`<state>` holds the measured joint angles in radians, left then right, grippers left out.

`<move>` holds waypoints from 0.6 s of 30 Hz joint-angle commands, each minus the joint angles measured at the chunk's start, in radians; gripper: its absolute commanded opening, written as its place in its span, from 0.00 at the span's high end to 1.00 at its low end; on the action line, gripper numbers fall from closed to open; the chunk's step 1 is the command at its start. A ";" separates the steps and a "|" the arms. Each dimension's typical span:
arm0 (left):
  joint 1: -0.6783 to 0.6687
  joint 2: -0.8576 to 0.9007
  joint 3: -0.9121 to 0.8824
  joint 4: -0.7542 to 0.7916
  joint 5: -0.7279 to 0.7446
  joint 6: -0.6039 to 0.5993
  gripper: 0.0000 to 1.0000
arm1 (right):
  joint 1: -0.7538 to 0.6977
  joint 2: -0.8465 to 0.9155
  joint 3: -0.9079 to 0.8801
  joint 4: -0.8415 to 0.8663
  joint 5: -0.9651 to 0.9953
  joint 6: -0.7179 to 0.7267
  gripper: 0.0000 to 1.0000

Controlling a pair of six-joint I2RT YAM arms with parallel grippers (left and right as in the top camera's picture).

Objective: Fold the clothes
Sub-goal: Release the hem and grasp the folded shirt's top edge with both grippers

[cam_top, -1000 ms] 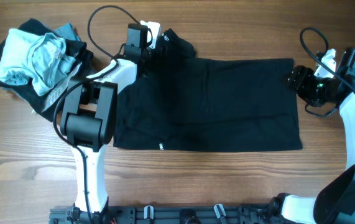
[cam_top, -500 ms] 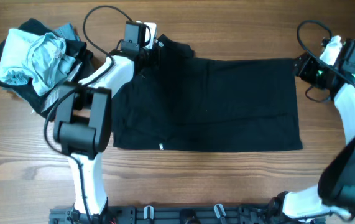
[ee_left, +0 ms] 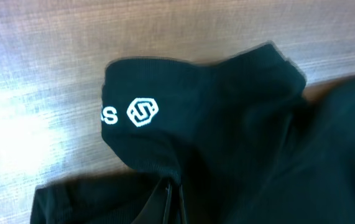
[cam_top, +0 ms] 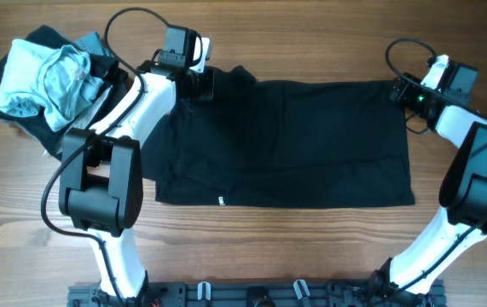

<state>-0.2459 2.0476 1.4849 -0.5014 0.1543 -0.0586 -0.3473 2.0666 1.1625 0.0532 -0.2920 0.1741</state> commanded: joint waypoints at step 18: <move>0.006 -0.040 0.002 -0.133 0.007 -0.010 0.96 | 0.062 -0.264 0.002 -0.237 0.179 0.081 0.96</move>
<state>-0.2459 2.0472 1.4849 -0.5865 0.1543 -0.0586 -0.2813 1.9141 1.1614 -0.1116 -0.1776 0.1818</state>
